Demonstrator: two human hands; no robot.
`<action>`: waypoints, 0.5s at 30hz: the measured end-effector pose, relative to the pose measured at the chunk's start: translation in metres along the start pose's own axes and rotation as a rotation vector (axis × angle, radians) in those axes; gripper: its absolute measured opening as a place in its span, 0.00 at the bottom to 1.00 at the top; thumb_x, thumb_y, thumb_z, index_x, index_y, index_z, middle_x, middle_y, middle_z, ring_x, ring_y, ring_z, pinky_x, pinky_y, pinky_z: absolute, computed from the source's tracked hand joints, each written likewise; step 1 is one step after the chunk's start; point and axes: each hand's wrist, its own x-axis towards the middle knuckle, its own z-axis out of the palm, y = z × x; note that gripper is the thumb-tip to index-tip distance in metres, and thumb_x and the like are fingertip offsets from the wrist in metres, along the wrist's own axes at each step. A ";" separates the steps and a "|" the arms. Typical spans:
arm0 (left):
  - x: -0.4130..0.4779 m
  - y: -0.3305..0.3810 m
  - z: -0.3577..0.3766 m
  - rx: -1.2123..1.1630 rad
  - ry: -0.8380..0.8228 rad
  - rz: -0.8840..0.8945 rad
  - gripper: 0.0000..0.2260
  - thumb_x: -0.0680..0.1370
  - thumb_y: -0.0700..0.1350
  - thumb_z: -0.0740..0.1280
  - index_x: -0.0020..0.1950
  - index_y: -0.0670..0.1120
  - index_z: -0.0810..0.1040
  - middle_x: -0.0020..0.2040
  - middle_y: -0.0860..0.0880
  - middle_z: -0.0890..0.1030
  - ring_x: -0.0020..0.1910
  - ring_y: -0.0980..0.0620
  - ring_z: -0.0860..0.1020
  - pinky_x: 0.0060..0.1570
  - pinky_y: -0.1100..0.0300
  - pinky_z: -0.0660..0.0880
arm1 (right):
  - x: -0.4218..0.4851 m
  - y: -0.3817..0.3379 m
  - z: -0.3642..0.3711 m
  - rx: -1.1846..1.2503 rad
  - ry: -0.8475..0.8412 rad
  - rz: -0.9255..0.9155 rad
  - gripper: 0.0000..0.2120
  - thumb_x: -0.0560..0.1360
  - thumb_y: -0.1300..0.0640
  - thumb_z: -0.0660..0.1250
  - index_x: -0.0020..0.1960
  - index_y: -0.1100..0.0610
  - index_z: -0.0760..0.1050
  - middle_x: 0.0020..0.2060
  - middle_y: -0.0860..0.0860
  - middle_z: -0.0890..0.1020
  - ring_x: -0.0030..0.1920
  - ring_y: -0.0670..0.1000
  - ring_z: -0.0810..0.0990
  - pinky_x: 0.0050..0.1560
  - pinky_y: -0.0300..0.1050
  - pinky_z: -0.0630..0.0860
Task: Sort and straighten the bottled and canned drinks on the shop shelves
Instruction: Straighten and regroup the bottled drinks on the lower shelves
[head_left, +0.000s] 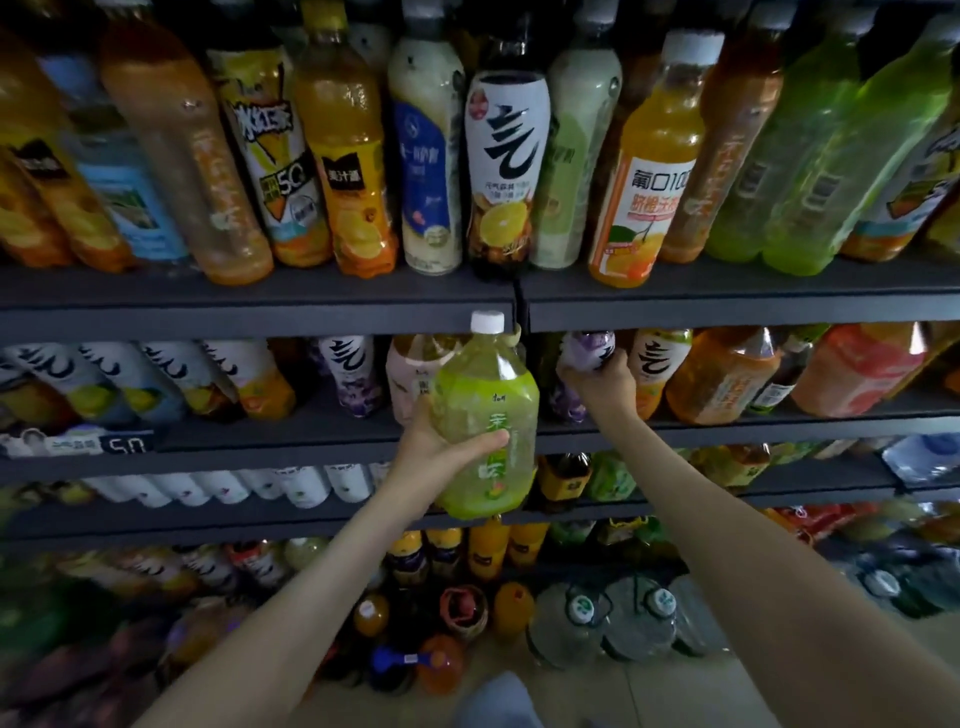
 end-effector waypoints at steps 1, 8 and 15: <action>-0.001 -0.004 0.001 -0.007 0.016 0.009 0.39 0.56 0.59 0.80 0.63 0.55 0.70 0.57 0.54 0.81 0.57 0.54 0.79 0.59 0.47 0.76 | 0.001 0.004 0.000 -0.023 0.011 -0.028 0.31 0.68 0.53 0.76 0.63 0.63 0.66 0.58 0.58 0.77 0.57 0.58 0.76 0.50 0.46 0.73; -0.013 -0.028 0.010 0.003 0.138 0.066 0.35 0.58 0.53 0.81 0.61 0.55 0.69 0.54 0.56 0.81 0.54 0.56 0.80 0.58 0.48 0.77 | -0.022 0.042 -0.019 0.058 0.073 -0.278 0.29 0.66 0.57 0.77 0.61 0.58 0.66 0.56 0.55 0.74 0.57 0.53 0.73 0.54 0.45 0.73; -0.015 -0.046 0.065 0.125 0.166 0.140 0.35 0.63 0.52 0.80 0.63 0.56 0.64 0.59 0.56 0.75 0.58 0.55 0.76 0.61 0.49 0.74 | -0.049 0.077 -0.067 0.213 0.042 -0.266 0.27 0.67 0.58 0.76 0.62 0.58 0.69 0.53 0.52 0.77 0.54 0.51 0.77 0.53 0.44 0.75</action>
